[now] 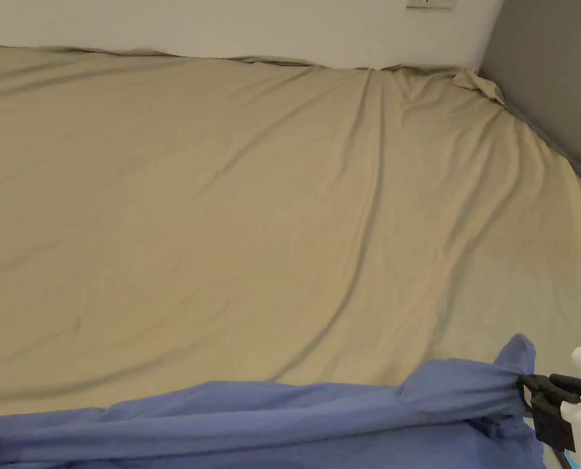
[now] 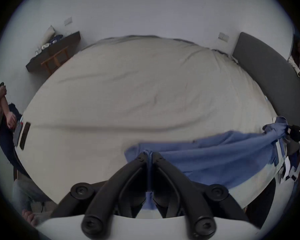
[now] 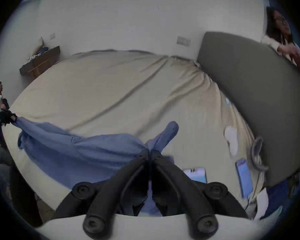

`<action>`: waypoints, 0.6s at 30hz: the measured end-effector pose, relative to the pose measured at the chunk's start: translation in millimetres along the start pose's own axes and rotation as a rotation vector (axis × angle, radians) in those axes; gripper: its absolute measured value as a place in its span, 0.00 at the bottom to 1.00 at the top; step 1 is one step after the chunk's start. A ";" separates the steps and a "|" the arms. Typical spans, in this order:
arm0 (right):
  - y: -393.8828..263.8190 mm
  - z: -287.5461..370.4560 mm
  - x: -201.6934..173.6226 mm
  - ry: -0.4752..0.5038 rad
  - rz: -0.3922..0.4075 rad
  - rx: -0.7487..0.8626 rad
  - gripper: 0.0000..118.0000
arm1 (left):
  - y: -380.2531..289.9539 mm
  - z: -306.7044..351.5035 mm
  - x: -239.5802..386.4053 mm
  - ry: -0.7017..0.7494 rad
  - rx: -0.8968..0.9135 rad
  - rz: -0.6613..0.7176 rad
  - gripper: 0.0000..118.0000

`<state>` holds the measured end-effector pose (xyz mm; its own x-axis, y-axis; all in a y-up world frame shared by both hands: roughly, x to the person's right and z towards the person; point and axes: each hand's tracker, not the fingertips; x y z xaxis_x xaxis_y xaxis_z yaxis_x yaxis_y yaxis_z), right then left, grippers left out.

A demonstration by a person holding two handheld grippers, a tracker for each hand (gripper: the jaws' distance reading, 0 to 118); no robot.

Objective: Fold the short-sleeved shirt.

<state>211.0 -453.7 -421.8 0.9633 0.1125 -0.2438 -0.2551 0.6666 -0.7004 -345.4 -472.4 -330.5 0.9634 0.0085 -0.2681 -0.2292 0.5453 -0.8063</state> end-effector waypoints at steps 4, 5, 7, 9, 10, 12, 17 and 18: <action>-36.4 -17.0 3.0 0.007 -0.046 -0.081 0.03 | -23.7 -25.4 5.2 0.016 -0.080 -0.015 0.02; -40.0 -22.7 2.8 -0.001 -0.044 -0.108 0.03 | -26.6 -32.4 5.3 0.022 -0.088 -0.020 0.02; -43.6 -32.4 2.8 0.007 -0.050 -0.128 0.03 | -28.6 -39.7 7.2 0.039 -0.098 -0.028 0.02; -44.0 -43.1 2.5 0.003 -0.047 -0.154 0.03 | -29.2 -49.6 5.3 0.047 -0.113 -0.037 0.02; -44.4 -47.2 1.8 0.001 -0.043 -0.165 0.03 | -29.2 -52.4 5.6 0.052 -0.114 -0.046 0.02; -46.0 -53.4 0.7 0.005 -0.044 -0.177 0.03 | -28.8 -56.9 5.9 0.057 -0.120 -0.055 0.02; -41.3 -50.1 3.0 0.042 -0.126 -0.205 0.15 | -26.9 -47.5 1.0 0.055 -0.102 -0.024 0.25; -39.7 -45.1 4.2 0.060 -0.148 -0.220 0.37 | -26.3 -40.1 -1.5 0.056 -0.084 -0.010 0.46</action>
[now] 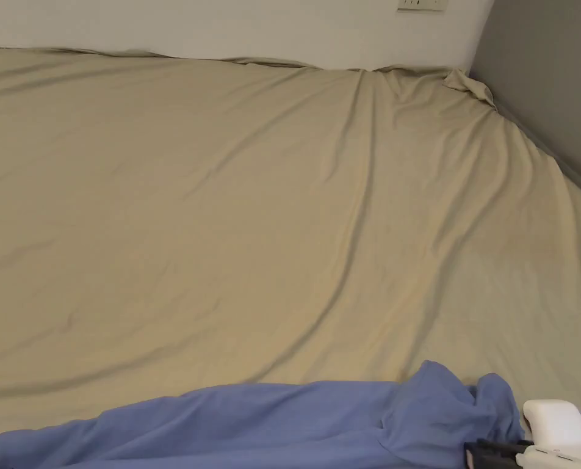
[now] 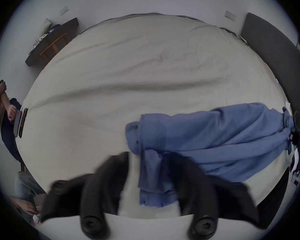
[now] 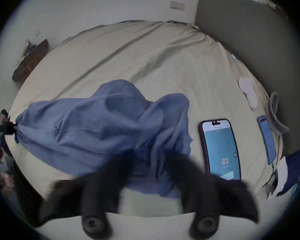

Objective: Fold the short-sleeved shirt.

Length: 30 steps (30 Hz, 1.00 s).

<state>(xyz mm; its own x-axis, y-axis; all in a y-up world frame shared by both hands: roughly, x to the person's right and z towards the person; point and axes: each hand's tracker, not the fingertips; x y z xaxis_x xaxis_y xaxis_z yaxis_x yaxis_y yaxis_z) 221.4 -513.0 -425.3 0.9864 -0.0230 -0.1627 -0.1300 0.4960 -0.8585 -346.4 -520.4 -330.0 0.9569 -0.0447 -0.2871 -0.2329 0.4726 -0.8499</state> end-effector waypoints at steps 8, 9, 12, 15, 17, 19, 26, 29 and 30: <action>2.9 115.7 -38.0 0.011 0.030 0.256 0.88 | 8.4 162.4 -0.5 -0.036 0.393 0.034 0.61; 5.3 128.9 -44.4 0.007 0.031 0.309 0.88 | 7.5 182.6 0.3 -0.048 0.467 0.043 0.61; 9.1 156.3 -63.4 0.006 0.085 0.428 0.38 | 5.5 212.3 4.2 -0.021 0.601 0.018 0.00; 9.0 155.6 -72.4 -0.003 0.087 0.487 0.02 | 14.6 218.5 7.7 0.002 0.563 -0.036 0.00; 11.2 152.2 -76.4 -0.003 0.108 0.468 0.02 | 14.6 218.9 8.2 0.000 0.576 -0.029 0.00; 12.8 155.1 -77.0 0.014 0.100 0.476 0.02 | 14.9 218.3 10.5 -0.018 0.562 -0.034 0.00; 11.0 145.9 -82.3 0.065 0.104 0.440 0.02 | 16.6 161.2 -26.4 -0.427 0.334 0.062 0.00; 6.6 134.8 -89.4 0.100 0.095 0.410 0.02 | 17.2 89.2 -73.1 -0.904 0.066 0.311 0.47; 7.0 133.2 -94.9 0.115 0.089 0.390 0.02 | 12.7 67.0 -84.5 -0.946 -0.017 0.390 0.81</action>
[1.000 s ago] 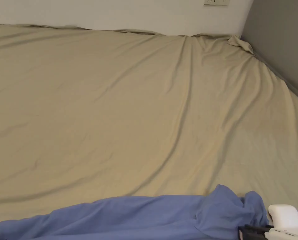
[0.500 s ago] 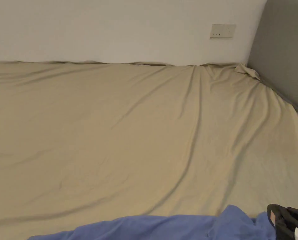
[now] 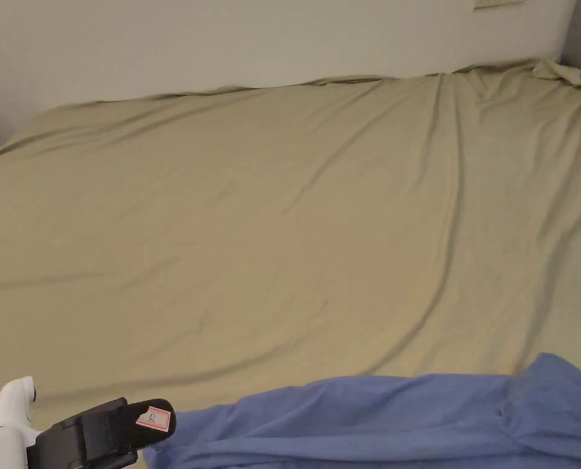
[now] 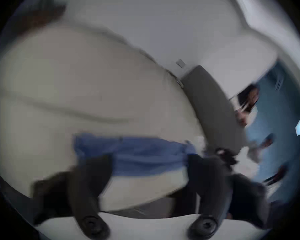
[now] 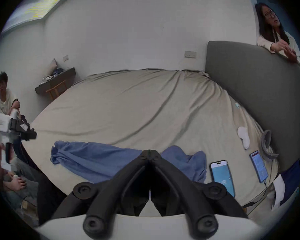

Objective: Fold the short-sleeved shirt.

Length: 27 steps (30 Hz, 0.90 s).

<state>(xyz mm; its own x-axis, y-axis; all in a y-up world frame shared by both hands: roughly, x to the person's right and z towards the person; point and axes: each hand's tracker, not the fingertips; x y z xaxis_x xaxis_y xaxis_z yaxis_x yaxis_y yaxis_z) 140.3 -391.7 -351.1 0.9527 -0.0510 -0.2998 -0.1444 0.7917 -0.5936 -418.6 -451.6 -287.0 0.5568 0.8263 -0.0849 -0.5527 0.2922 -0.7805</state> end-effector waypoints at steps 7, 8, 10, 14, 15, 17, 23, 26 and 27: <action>-16.6 -28.4 -29.0 0.041 -0.021 -0.098 0.02 | 18.4 -23.7 -85.0 0.127 -0.110 0.104 0.87; -15.6 -32.8 -32.1 0.050 -0.018 -0.111 0.02 | 19.4 -35.4 -91.2 0.097 -0.125 0.129 0.87; -14.6 -39.9 -38.1 0.058 -0.019 -0.125 0.02 | 22.4 -58.0 -113.2 0.098 -0.164 0.124 0.87; -7.4 -48.8 -44.0 0.075 -0.010 -0.136 0.02 | 17.7 -87.6 -109.4 -0.066 -0.100 0.078 0.90; -5.5 -50.8 -44.6 0.082 -0.010 -0.134 0.02 | 16.6 -99.7 -106.5 -0.044 -0.083 0.108 0.89; -0.8 -54.7 -44.2 0.091 -0.010 -0.134 0.02 | 15.1 -112.7 -110.0 -0.076 -0.086 0.024 0.24; 5.9 -49.8 -38.8 0.066 0.008 -0.124 0.02 | 15.2 -101.5 -122.9 -0.002 -0.067 0.022 0.11; 8.2 -46.8 -36.5 0.054 0.013 -0.108 0.02 | 18.1 -64.9 -120.7 0.026 -0.010 0.036 0.12; 8.5 -45.6 -36.2 0.054 0.015 -0.101 0.02 | 19.6 -53.1 -119.4 0.043 0.002 0.044 0.12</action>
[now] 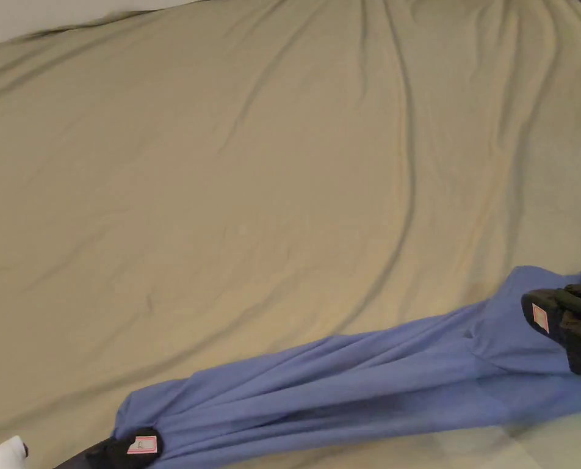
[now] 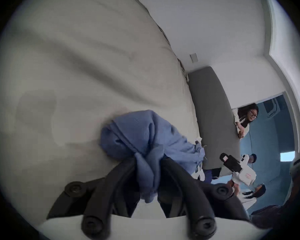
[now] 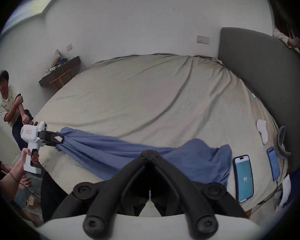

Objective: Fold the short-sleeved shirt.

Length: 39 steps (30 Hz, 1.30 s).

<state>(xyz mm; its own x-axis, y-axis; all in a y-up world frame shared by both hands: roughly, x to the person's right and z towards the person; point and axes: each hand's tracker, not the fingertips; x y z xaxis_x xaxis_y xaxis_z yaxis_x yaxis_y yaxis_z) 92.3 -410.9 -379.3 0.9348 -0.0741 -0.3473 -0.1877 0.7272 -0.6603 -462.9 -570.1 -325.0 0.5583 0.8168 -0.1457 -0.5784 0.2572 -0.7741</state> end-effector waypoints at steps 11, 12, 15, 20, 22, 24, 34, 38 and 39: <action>-12.1 7.4 17.1 0.011 -0.020 0.014 0.02 | -3.1 48.2 120.0 0.773 0.079 -0.526 0.11; -13.3 8.4 20.0 0.007 -0.023 0.016 0.02 | -7.5 32.5 138.9 0.815 0.050 -0.586 0.12; -16.3 11.7 31.5 0.016 -0.042 0.023 0.02 | -28.8 -23.4 183.5 0.755 -0.065 -0.708 0.11; -23.6 18.7 48.3 0.004 -0.063 0.028 0.02 | -58.4 -125.7 211.6 0.593 -0.283 -0.822 0.12; -27.3 21.1 54.1 -0.003 -0.074 0.026 0.02 | -67.1 -154.4 217.8 0.550 -0.342 -0.825 0.12; -32.1 23.0 60.4 -0.013 -0.087 0.019 0.02 | -67.3 -174.4 216.6 0.520 -0.365 -0.788 0.13; -36.6 24.5 67.5 -0.003 -0.116 0.008 0.02 | -50.5 -45.8 236.5 0.394 -0.156 -0.567 0.74; -33.5 24.7 59.5 0.016 -0.097 0.012 0.02 | -46.5 -39.3 224.8 0.640 0.008 -0.646 0.45; -33.6 25.3 57.8 0.021 -0.092 0.012 0.02 | -44.3 -54.0 217.7 0.715 0.016 -0.664 0.06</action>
<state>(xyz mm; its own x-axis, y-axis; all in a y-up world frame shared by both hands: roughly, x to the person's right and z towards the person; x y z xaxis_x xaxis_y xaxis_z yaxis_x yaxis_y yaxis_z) 160.4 -422.4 -360.4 0.9414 -0.1547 -0.2996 -0.0981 0.7247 -0.6821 -283.7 -431.6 -355.7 0.9997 -0.0018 -0.0260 -0.0204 0.5636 -0.8258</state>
